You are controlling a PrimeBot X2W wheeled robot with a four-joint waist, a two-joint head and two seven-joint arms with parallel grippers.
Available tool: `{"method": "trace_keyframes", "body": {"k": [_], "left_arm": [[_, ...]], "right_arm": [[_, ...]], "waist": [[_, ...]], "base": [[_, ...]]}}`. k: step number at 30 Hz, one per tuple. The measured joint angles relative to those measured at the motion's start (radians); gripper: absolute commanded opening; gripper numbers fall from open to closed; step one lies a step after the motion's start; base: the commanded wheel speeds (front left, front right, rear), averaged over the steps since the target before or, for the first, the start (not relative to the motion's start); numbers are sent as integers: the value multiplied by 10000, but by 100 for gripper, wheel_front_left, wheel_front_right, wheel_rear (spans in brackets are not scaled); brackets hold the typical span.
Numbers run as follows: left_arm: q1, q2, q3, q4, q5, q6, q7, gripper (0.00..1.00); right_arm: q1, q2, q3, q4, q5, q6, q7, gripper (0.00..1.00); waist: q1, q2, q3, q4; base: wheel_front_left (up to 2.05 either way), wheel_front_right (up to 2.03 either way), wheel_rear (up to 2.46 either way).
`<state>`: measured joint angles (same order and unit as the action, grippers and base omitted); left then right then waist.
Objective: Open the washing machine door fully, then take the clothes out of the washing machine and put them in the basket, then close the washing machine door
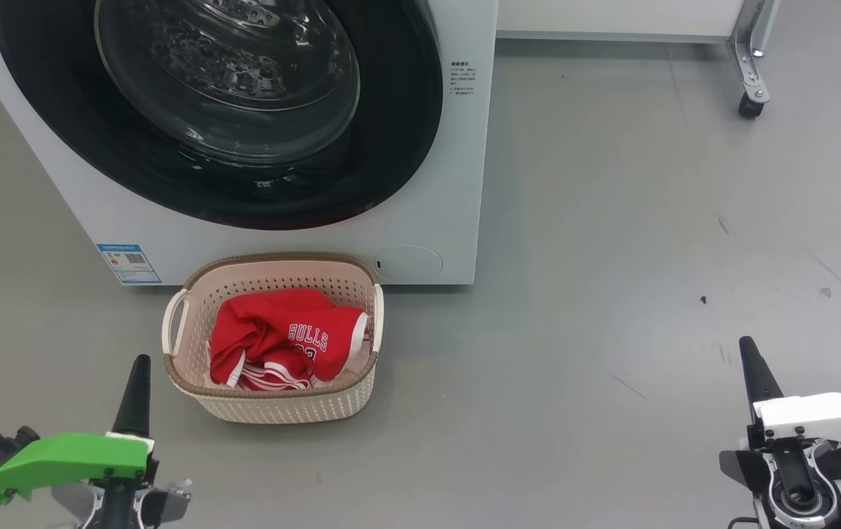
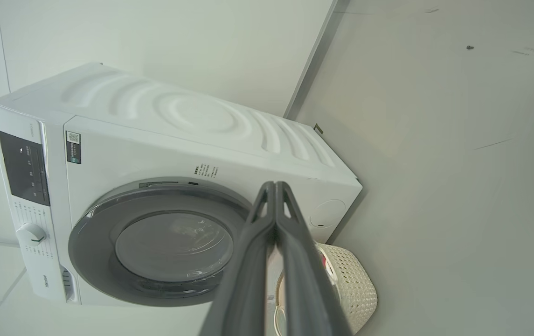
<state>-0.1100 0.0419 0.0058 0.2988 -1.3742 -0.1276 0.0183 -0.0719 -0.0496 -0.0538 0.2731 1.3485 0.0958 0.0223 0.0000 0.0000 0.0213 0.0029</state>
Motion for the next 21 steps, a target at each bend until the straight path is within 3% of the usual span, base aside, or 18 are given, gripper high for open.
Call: {"method": "trace_keyframes", "body": {"k": [21], "left_arm": [[126,6,516,-215,-2351,0,721,0]], "right_arm": [[-2,0,-581,17,2619,207,694,0]], "waist": [[0,0,-184,-29]], "base": [[0,0,0]]}}
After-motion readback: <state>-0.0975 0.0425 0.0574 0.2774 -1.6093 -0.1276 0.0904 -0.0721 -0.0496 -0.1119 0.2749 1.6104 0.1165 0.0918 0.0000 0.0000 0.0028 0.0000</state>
